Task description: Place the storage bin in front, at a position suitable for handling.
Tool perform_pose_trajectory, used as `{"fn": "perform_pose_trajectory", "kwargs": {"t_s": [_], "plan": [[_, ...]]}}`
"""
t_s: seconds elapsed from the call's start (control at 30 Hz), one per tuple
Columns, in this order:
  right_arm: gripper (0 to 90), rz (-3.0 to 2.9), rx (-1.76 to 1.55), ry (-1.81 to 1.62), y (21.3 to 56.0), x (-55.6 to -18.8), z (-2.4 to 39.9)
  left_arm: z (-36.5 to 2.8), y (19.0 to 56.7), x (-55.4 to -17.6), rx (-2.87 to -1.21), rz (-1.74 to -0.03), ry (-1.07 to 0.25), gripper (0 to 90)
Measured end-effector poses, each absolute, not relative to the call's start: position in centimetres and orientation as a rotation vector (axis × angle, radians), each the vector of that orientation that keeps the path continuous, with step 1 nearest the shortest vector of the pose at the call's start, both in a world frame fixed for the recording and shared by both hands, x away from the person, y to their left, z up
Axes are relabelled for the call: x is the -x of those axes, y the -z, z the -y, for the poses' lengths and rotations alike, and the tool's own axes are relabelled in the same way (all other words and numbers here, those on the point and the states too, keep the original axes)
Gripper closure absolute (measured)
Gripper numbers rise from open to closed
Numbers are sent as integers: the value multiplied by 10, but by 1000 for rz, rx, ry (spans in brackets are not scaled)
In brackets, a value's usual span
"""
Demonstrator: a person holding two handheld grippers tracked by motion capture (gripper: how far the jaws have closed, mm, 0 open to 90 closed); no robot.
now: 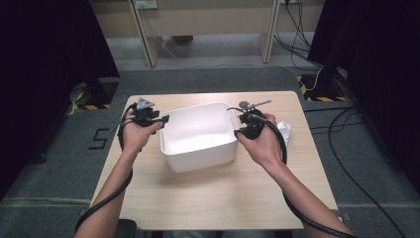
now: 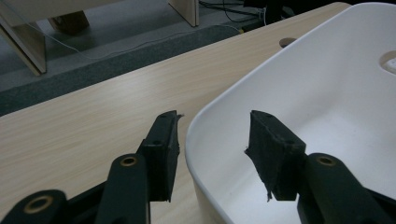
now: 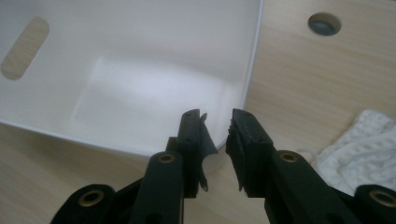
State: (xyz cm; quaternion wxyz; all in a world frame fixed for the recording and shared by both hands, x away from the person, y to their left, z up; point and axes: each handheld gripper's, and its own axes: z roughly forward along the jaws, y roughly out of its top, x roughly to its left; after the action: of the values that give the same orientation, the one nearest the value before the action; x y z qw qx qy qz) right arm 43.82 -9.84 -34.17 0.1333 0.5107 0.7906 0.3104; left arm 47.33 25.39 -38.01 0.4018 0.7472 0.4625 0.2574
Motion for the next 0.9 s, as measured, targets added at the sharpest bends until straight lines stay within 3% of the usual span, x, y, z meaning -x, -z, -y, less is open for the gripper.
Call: {"fn": "perform_pose_trajectory", "kwargs": {"t_s": [0.2, 0.33, 0.47, 0.8, 0.9], "plan": [[728, -2244, -1531, -916, 345, -467, 105, -259, 378, -441, -1923, -1221, -611, 538], [803, -2278, -1564, -896, 358, -477, 102, -258, 384, -441, -1932, -1259, -544, 633], [850, -2284, -1543, -870, 358, -476, 97, -251, 384, -450, -1948, -1293, -554, 663], [825, -2270, -1526, -814, 355, -454, 98, -232, 390, -490, -2011, -1326, -563, 723], [707, -2268, -1515, -913, 352, -450, 105, -230, 392, -493, -1999, -1329, -569, 731]]}}
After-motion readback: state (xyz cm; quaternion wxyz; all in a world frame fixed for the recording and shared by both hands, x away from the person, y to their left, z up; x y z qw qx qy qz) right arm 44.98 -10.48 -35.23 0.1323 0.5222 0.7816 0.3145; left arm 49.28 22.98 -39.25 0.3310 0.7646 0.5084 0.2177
